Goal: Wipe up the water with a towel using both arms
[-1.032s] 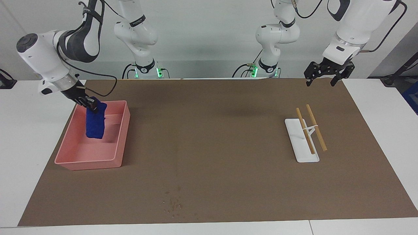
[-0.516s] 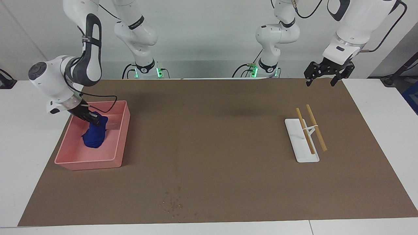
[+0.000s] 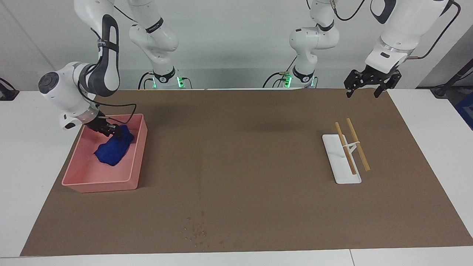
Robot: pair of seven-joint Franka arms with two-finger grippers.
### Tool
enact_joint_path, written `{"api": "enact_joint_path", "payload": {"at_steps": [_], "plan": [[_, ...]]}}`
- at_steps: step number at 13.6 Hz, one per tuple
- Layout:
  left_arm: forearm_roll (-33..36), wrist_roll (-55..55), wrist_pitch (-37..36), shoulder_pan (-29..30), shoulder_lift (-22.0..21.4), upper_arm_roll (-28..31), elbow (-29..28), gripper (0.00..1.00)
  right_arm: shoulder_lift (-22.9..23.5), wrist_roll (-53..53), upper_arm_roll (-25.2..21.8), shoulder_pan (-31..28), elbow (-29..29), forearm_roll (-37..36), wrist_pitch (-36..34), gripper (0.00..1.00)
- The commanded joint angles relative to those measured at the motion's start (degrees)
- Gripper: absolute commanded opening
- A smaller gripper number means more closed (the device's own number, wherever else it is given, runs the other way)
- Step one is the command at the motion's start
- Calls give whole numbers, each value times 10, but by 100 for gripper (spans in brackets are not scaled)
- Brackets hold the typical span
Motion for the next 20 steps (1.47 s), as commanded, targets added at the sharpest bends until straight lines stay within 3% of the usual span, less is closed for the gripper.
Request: {"api": "enact_joint_path", "payload": {"at_steps": [1, 7, 12, 15, 20], "plan": [[12, 4, 2, -5, -16, 5, -18, 100, -24, -3, 4, 16, 64, -45, -78, 100], [12, 4, 2, -5, -16, 5, -18, 100, -35, 30, 11, 72, 235, -71, -211, 100], [12, 4, 2, -5, -15, 5, -18, 100, -31, 125, 11, 170, 306, -72, -269, 99], [12, 4, 2, -5, -15, 5, -18, 100, -11, 131, 11, 171, 376, -73, -300, 99], [12, 4, 2, -5, -16, 5, -18, 100, -8, 126, 4, 157, 391, -61, -317, 99]]}}
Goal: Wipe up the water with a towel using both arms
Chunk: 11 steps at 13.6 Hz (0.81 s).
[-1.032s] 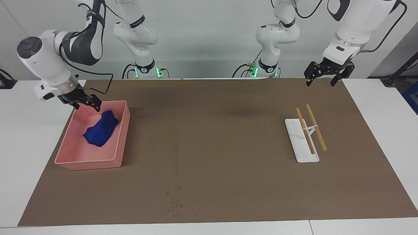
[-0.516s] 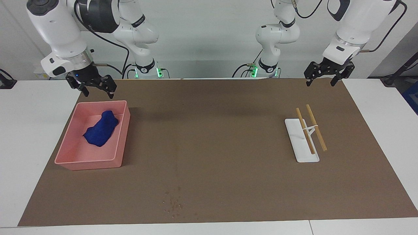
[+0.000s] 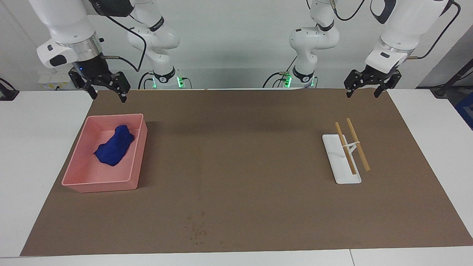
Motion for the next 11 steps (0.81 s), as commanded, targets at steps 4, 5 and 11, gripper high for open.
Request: {"api": "enact_joint_path", "payload": {"at_steps": [4, 5, 11], "plan": [[12, 5, 3, -5, -15, 5, -18, 100, 0, -15, 2, -9, -8, 0, -51, 100], [12, 5, 3, -5, -15, 5, -18, 100, -1, -15, 2, -9, -9, 1, -48, 100], [12, 5, 3, -5, -16, 5, -18, 100, -6, -48, 4, -3, -21, 3, -29, 100]]}}
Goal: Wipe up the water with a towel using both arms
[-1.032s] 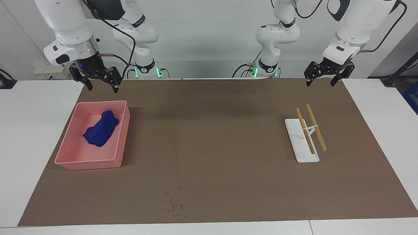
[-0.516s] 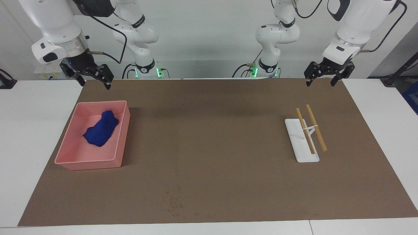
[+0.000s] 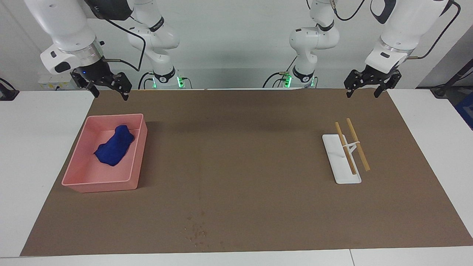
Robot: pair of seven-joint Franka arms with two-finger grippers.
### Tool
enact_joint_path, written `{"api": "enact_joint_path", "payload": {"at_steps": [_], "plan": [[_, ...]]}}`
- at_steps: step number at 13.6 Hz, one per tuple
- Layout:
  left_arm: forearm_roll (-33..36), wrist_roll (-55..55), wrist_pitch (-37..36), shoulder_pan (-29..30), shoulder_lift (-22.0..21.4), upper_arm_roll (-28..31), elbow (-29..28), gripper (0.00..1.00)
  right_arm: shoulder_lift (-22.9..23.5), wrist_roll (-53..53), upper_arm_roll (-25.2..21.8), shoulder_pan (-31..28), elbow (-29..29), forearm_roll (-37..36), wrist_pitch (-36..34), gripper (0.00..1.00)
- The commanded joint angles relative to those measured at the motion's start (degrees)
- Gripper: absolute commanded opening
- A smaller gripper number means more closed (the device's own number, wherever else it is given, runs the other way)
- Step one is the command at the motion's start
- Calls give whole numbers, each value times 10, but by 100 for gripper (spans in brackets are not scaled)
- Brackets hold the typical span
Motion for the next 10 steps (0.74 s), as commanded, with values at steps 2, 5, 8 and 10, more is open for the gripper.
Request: {"api": "enact_joint_path", "payload": {"at_steps": [2, 5, 8, 10], "plan": [[12, 5, 3, -5, -15, 5, -18, 100, -10, -13, 0, -4, -20, 20, 27, 100], [12, 5, 3, -5, -15, 5, -18, 100, -12, -12, 0, -5, -25, 20, 40, 100], [12, 5, 3, -5, -15, 5, -18, 100, -14, -14, 0, -8, -30, 20, 40, 100], [12, 5, 3, -5, -15, 5, -18, 100, -14, -15, 0, -8, -31, 20, 41, 100]]}}
